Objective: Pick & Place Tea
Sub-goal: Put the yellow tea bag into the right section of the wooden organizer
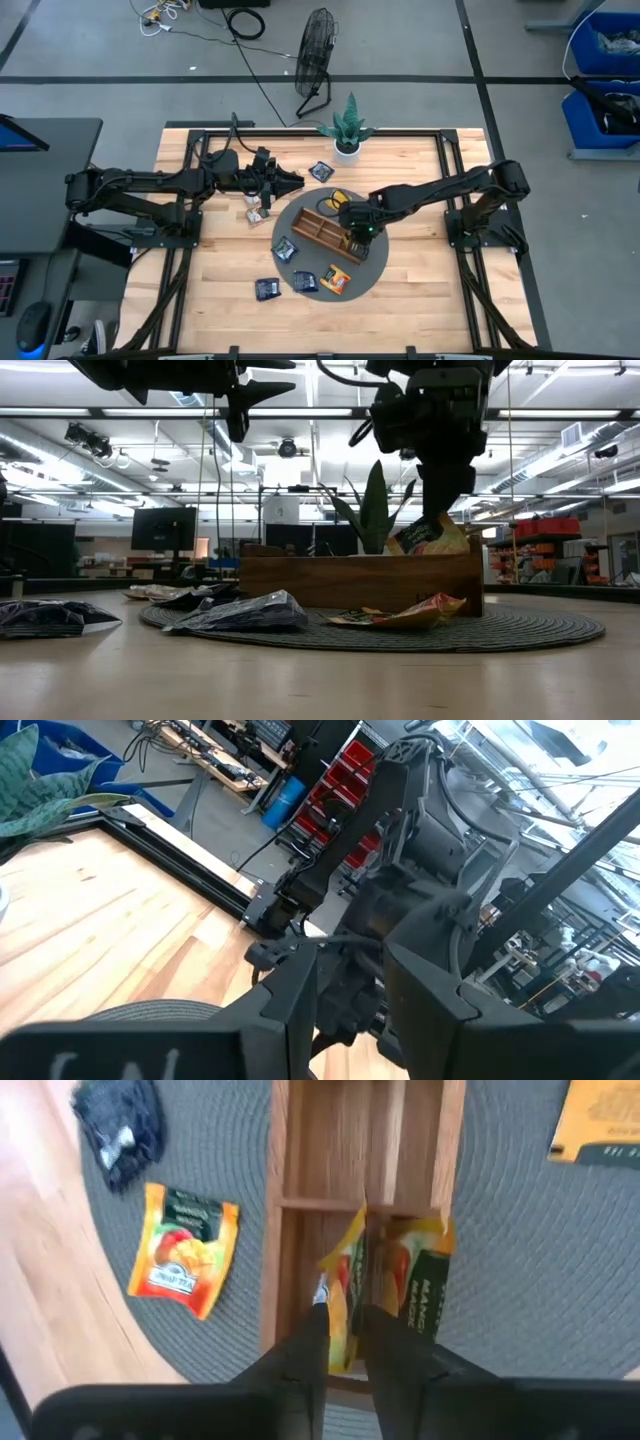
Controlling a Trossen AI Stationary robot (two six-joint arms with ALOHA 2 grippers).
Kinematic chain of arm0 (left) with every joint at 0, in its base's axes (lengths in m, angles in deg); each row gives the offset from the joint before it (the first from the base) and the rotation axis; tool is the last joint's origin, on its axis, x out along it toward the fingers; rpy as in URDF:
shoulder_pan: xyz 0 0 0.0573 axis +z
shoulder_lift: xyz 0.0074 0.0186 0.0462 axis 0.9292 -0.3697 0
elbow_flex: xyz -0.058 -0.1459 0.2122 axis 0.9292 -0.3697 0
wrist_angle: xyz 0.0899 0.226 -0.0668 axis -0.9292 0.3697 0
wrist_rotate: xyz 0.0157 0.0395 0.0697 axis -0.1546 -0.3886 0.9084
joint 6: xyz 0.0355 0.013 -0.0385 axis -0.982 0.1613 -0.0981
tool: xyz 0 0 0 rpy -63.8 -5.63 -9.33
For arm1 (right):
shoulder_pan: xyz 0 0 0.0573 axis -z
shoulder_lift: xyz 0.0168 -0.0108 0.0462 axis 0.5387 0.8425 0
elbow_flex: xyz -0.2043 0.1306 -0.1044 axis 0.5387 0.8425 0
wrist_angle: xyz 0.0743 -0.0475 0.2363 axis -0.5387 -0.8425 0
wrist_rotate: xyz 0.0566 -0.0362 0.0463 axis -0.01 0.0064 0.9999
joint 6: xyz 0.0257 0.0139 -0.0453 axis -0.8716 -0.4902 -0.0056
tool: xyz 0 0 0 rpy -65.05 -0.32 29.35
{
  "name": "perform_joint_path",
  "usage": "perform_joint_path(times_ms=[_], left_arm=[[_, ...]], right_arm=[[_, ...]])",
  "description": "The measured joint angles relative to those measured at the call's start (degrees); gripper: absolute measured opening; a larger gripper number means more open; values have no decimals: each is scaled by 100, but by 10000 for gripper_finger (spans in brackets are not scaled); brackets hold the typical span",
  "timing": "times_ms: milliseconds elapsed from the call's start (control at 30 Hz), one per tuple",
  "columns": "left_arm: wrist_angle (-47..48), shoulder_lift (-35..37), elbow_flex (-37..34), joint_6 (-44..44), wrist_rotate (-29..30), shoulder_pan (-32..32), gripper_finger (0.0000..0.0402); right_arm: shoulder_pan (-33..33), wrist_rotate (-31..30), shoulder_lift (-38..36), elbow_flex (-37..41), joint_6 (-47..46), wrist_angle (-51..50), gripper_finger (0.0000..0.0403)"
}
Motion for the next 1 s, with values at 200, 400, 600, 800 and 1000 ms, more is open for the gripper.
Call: perform_joint_path(times_ms=[200,400,600,800,1000], left_arm=[[0,0,4,105,0,0,122],[2,0,4,116,0,0,122],[4,0,4,102,0,0,122],[2,0,4,99,0,0,122],[4,0,4,103,0,0,122]], right_arm=[[-4,22,52,0,-7,52,8],[-64,-77,14,0,-248,-17,3],[-402,-783,-185,0,-672,12,2],[-784,-1521,-236,0,-1045,-15,1],[-963,-2181,-236,0,-1092,-92,0]])
